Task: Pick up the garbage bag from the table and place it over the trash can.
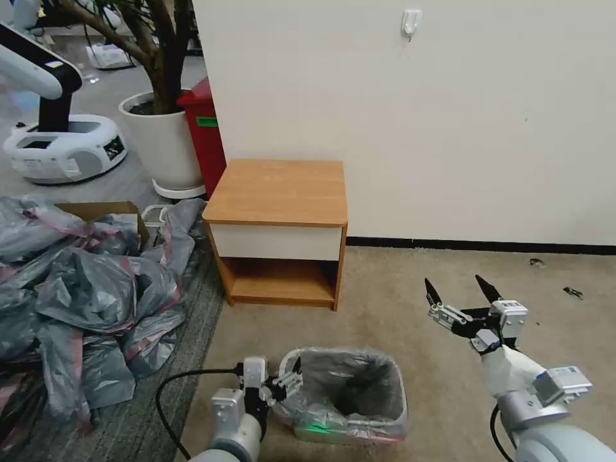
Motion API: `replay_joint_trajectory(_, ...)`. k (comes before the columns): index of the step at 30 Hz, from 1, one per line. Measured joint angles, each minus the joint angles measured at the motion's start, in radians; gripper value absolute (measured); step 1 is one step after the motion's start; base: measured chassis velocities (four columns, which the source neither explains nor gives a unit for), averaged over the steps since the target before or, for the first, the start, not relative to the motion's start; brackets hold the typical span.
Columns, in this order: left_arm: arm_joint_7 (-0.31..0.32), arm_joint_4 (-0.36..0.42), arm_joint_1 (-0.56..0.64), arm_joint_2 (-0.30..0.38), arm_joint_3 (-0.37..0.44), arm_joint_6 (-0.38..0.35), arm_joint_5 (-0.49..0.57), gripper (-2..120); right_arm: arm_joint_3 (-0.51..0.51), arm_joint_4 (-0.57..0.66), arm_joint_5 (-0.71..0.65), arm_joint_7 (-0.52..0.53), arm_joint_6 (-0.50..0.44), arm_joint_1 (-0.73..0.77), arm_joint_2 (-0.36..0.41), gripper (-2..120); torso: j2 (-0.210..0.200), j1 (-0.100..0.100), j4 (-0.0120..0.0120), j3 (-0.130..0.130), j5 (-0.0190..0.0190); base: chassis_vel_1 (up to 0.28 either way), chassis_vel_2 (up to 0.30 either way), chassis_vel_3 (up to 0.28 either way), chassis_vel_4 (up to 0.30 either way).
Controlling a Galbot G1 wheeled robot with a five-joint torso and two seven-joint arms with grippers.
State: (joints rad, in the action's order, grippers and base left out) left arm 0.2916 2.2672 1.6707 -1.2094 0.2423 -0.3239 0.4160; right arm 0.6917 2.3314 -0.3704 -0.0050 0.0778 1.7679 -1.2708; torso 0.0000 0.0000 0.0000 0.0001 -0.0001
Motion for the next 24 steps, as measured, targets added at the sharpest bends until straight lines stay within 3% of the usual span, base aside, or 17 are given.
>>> replay_joint_trajectory(1,0.000,0.000,0.000,0.000,0.000,0.000,0.000,100,0.000,0.000,0.000,0.000,0.000,0.000,0.000,100,0.000,0.000,0.0000,0.000,0.0000,0.000,0.000,0.000,0.000)
replay_joint_trajectory(5,-0.088,0.014,-0.018,0.039,0.092,0.118,-0.134,100,-0.023,-0.045,0.001,0.017,-0.054,-0.002,-0.034,100,0.000,0.000,-0.0001,0.000,0.0000,0.000,0.000,0.000,0.000)
replay_joint_trajectory(9,-0.110,0.034,-0.017,0.057,0.127,0.167,-0.187,100,-0.047,-0.082,0.005,0.036,-0.102,0.000,-0.071,100,0.000,0.000,0.0000,0.000,0.0001,0.000,0.000,0.000,0.000)
replay_joint_trajectory(24,-0.116,0.062,0.020,0.035,0.180,0.173,-0.235,100,-0.059,-0.127,0.045,0.054,-0.224,0.037,-0.129,100,0.000,0.000,0.0000,0.000,0.0001,0.000,0.000,0.000,0.000)
